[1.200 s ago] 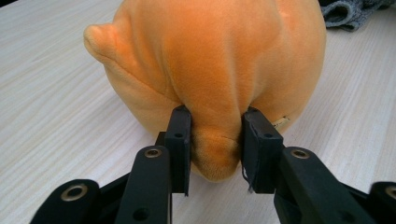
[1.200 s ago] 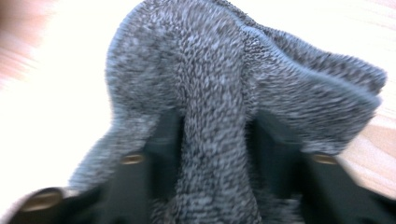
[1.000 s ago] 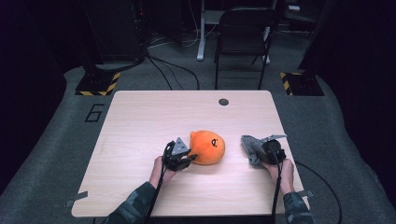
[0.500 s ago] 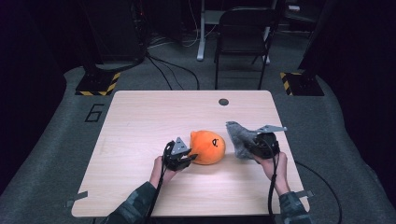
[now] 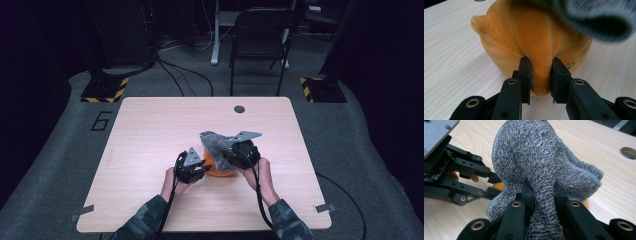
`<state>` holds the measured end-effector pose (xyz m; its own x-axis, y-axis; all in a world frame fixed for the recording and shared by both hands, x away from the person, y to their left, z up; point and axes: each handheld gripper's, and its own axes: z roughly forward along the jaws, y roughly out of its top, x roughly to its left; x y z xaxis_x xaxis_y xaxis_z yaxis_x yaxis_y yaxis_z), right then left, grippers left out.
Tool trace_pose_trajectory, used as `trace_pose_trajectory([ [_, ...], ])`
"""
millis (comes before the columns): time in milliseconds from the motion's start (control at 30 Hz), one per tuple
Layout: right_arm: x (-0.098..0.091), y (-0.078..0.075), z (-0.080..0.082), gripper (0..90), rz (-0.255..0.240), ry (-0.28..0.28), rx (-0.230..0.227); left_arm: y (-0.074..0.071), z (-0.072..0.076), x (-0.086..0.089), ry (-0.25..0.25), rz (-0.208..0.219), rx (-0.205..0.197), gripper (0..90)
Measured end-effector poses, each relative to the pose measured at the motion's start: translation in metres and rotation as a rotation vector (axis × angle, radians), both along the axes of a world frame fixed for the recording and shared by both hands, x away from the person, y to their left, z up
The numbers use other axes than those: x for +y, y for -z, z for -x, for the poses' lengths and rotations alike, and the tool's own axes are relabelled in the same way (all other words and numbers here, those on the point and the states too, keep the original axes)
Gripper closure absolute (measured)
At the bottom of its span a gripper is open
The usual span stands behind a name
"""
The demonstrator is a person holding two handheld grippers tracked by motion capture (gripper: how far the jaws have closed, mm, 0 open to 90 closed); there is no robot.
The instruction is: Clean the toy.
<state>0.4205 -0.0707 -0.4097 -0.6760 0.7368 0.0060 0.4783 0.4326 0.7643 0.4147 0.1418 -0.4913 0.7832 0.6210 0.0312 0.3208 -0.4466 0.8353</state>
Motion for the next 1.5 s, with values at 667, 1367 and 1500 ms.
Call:
trace_pose_trajectory([
  [667,0.014,0.015,-0.006,76.6,0.052,0.008,-0.040,0.001,0.002,-0.003,0.014,-0.003,-0.019,74.9],
  [1367,-0.021,0.016,-0.013,75.8,0.051,0.090,0.023,0.001,0.001,-0.003,0.023,0.004,-0.023,74.2],
  [1500,-0.027,0.018,-0.016,75.7,0.050,0.106,0.037,0.001,0.001,-0.003,0.021,0.005,-0.021,74.2],
])
